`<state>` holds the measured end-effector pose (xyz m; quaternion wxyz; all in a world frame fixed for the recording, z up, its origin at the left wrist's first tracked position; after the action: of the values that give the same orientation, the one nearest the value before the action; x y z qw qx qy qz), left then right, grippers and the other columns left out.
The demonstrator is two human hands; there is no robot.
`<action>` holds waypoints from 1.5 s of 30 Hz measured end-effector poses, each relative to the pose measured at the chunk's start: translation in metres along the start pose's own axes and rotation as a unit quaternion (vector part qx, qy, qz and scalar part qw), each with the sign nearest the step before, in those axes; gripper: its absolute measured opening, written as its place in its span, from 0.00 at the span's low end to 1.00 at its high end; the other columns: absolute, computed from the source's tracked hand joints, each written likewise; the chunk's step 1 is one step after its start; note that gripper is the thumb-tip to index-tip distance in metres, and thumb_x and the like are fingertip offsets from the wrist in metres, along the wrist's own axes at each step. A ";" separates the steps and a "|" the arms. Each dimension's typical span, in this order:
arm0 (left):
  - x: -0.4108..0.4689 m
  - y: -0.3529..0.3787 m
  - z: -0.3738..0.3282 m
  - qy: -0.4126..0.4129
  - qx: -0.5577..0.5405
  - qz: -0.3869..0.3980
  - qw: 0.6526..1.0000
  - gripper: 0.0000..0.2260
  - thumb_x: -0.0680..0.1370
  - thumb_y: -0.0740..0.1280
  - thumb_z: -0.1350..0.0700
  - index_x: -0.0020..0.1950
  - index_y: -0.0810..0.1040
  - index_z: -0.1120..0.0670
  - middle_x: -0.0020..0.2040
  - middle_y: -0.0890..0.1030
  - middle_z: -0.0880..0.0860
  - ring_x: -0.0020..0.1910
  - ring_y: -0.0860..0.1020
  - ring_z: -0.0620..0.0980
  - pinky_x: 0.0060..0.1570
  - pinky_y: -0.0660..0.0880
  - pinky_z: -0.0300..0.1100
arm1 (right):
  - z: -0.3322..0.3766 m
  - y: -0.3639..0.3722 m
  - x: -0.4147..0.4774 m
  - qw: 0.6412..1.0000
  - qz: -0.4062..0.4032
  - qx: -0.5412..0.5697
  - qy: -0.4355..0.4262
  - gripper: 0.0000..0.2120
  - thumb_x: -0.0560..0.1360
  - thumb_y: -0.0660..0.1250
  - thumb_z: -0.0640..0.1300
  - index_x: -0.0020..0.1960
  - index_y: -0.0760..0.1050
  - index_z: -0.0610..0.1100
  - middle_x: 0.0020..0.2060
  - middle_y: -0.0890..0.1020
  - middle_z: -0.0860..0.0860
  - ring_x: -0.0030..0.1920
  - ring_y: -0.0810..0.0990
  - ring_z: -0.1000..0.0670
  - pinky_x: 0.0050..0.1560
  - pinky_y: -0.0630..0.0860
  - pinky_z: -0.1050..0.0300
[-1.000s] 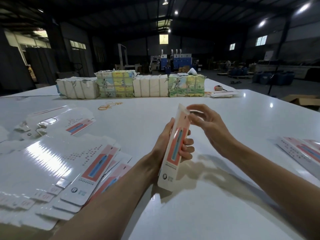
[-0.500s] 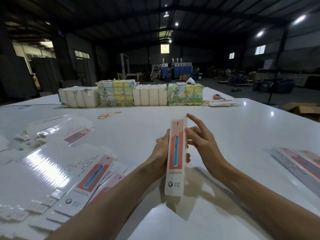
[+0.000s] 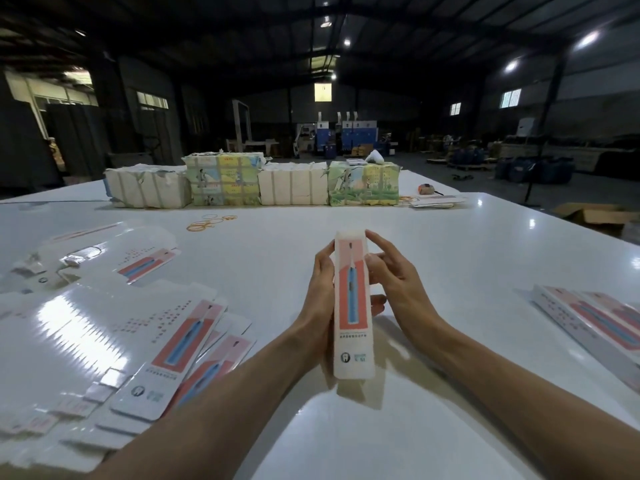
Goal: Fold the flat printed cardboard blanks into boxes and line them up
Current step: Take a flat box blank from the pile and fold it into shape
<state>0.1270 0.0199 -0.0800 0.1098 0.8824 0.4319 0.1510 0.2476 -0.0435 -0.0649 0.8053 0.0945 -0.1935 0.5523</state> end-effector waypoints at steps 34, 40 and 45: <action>-0.009 0.005 -0.009 -0.050 0.206 0.086 0.973 0.35 0.78 0.76 0.55 0.75 0.59 0.38 0.60 0.81 0.55 0.50 0.88 0.57 0.54 0.85 0.55 | -0.002 -0.026 0.012 0.998 -0.043 -0.029 0.031 0.11 0.86 0.61 0.43 0.61 0.81 0.47 0.46 0.88 0.49 0.51 0.88 0.44 0.47 0.85 0.54; -0.011 0.005 -0.008 -0.086 0.149 0.108 0.979 0.38 0.75 0.77 0.53 0.74 0.56 0.34 0.60 0.82 0.54 0.50 0.88 0.56 0.47 0.85 0.47 | 0.014 -0.029 0.009 0.994 -0.006 -0.100 -0.050 0.16 0.83 0.58 0.30 0.59 0.82 0.43 0.52 0.87 0.48 0.53 0.88 0.43 0.46 0.87 0.48; -0.011 0.006 -0.010 -0.059 0.185 0.106 0.975 0.38 0.76 0.76 0.52 0.73 0.55 0.31 0.61 0.80 0.53 0.50 0.88 0.54 0.46 0.85 0.46 | 0.020 -0.031 0.012 0.999 -0.004 0.045 0.020 0.13 0.86 0.63 0.45 0.58 0.81 0.36 0.54 0.86 0.40 0.54 0.87 0.37 0.52 0.86 0.44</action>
<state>0.1213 0.0086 -0.0705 -0.0468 0.9355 0.3492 0.0270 0.2762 -0.0520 -0.0398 0.8060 0.1207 -0.1519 0.5592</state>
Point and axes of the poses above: each hand's wrist, its own x-axis towards the middle knuckle, its own y-axis out of the palm, z = x × y, the point moved 1 cm from there along x, towards the middle knuckle
